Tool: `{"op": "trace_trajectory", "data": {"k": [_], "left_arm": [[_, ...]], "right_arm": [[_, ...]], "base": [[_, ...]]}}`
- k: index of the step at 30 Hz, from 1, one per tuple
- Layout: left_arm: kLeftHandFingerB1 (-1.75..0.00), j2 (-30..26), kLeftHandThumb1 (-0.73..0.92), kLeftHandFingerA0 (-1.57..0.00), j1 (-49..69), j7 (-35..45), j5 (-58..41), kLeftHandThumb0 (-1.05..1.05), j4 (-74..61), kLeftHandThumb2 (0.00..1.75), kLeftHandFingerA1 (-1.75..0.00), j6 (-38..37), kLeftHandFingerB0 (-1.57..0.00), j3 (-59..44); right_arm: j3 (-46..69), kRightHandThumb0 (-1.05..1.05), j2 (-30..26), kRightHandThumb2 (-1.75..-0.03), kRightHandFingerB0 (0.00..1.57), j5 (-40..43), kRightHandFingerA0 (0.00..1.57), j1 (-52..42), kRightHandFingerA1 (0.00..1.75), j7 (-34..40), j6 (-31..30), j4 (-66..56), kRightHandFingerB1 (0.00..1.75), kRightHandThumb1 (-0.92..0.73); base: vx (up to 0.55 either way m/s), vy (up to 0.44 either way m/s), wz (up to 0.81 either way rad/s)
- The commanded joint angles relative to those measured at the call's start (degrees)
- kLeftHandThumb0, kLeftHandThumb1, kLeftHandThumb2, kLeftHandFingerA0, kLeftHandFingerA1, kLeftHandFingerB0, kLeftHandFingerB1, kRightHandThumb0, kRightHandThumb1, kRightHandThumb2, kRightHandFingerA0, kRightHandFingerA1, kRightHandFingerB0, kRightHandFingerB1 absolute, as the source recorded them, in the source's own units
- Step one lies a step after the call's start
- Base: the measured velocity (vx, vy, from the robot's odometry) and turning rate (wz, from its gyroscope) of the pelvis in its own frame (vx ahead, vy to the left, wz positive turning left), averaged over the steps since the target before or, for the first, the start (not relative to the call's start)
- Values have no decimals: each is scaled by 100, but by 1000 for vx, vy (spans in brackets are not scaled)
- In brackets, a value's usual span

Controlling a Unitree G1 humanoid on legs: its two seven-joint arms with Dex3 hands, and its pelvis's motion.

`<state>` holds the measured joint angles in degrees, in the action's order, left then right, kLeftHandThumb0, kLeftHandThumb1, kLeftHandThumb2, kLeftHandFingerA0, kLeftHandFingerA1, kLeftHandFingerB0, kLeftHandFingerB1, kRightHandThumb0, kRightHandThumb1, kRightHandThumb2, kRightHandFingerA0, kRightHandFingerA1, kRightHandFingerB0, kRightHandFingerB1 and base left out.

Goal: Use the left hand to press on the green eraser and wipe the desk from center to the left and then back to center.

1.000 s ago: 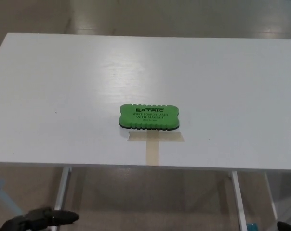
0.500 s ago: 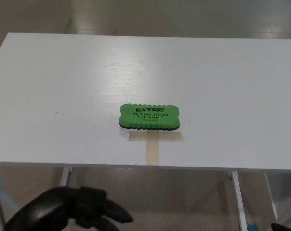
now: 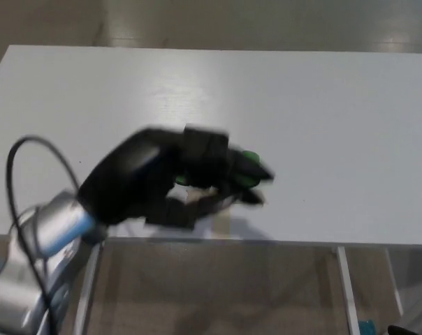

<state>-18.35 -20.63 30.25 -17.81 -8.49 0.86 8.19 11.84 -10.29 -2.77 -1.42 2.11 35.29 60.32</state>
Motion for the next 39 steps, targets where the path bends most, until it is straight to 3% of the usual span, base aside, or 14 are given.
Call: {"op": "trace_trajectory", "data": {"k": [1, 5, 17, 26, 39], "left_arm": [[-46, 440, 80, -91, -850, -1064, 1017, -28, 823, 66, -51, 458, -82, 106], [-47, 811, 79, -95, -1749, -1657, 1530, -28, 2195, 64, -54, 327, -83, 191], [-48, 1223, 80, -95, -2903, -2421, 1970, -29, 4710, 65, -55, 159, -83, 205], [-47, 1400, 81, -96, -3091, -2916, 2177, -29, 5795, 65, -54, 17, -84, 132], [-48, 1593, 81, -97, -2647, -3075, 2207, -28, 6248, 65, -58, -587, -86, -119]], "right_arm": [[47, -38, 16, -64, 61, 236, 89, -51, 69, -245, 149, 26, 42, -80], [74, -38, 48, -64, 60, 291, 89, -74, 69, -294, 229, 35, 42, -80], [-84, -37, -31, -64, 60, 88, 89, -143, 69, -116, 365, 59, 42, -81], [-105, -37, 33, -64, 60, 98, 89, -181, 69, -43, 395, 63, 42, -80], [-147, -37, 36, -64, 61, 156, 88, -161, 70, -107, 520, 108, 43, -80]], "base": [[0, 0, 0], [0, 0, 0], [0, 0, 0], [0, 0, 0], [0, 0, 0]]}}
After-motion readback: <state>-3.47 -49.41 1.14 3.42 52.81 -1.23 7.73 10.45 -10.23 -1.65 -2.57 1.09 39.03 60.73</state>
